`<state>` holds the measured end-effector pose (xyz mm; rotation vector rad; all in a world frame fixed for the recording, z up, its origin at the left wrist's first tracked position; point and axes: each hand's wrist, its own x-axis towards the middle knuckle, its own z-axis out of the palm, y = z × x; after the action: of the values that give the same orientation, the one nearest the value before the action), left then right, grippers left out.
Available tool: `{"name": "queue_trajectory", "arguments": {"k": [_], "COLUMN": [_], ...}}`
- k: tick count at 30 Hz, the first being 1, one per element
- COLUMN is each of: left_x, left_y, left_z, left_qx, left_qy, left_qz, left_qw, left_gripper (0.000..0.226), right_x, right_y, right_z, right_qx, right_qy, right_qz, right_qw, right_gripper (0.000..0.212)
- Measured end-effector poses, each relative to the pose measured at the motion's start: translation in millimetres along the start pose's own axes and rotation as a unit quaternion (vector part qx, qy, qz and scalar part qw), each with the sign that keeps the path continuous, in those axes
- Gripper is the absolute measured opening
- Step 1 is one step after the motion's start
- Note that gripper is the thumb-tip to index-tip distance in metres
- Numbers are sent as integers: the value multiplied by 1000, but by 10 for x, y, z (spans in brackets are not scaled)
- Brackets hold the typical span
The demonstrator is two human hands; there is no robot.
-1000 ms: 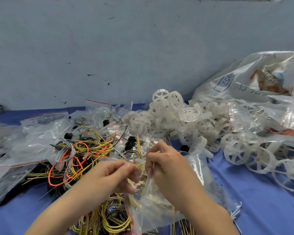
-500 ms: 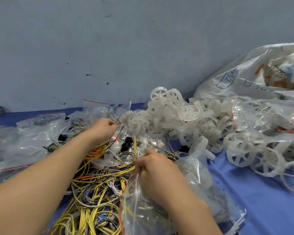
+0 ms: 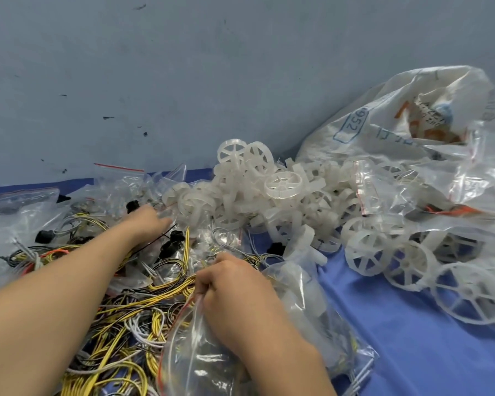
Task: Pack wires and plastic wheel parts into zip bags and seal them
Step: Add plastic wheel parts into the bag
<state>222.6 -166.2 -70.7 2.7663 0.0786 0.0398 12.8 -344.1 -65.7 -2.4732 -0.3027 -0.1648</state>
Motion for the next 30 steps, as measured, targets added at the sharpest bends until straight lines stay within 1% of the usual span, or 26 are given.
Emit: {"name": "queue_trajectory", "arguments": {"k": [1, 2, 4, 5, 8, 11, 12, 14, 17, 20, 22, 26, 28, 29, 30], "left_x": [-3, -4, 15, 2, -59, -163, -182, -213, -238, -315, -409, -710, -943, -1090, -1246], "left_y": [-6, -14, -49, -53, -51, 21, 32, 35, 8, 32, 84, 260, 368, 413, 449], "left_z": [0, 4, 17, 21, 24, -26, -39, -66, -128, -278, -448, -846, -1005, -1063, -1107], "left_qx": [3, 6, -11, -36, -71, -71, -67, -77, -127, -181, -199, -214, -229, -239, -253], "left_qy": [-9, -15, -4, 10, 41, 63, 68, 77, 94, 129, 162, 210, 225, 226, 223], "left_qz": [4, 11, 20, 19, 12, -3, -7, -22, -43, -33, 2, 125, 177, 200, 220], "left_qw": [1000, 1000, 1000, 999, 997, 996, 995, 994, 987, 974, 966, 946, 931, 923, 915], "left_gripper": [63, 59, 39, 34, 38, 24, 25, 37, 41, 26, 21, 27, 27, 27, 26], "right_x": [2, 1, 3, 4, 11, 12, 8, -1, -26, -54, -62, -44, -27, -22, -21], "right_y": [-1, 1, 0, 5, 32, 42, 40, 31, 25, 21, 24, 24, -11, -42, -81], "right_z": [-2, -3, 3, 6, 22, 26, 29, 23, -12, -47, -62, -68, -73, -77, -79], "right_qx": [4, 5, 6, 3, -5, -4, 0, 17, 47, 73, 91, 148, 216, 263, 313], "right_qy": [-1, -4, -3, 1, 11, 16, 17, 18, 14, 22, 30, 81, 108, 115, 119], "right_qz": [1, 4, 6, 7, 13, 15, 17, 25, 35, 38, 36, 22, 23, 24, 25], "right_qw": [1000, 1000, 1000, 1000, 1000, 1000, 1000, 999, 998, 996, 995, 985, 970, 958, 942], "right_gripper": [24, 26, 28, 29, 35, 38, 37, 34, 31, 36, 33, 36, 35, 35, 39]}}
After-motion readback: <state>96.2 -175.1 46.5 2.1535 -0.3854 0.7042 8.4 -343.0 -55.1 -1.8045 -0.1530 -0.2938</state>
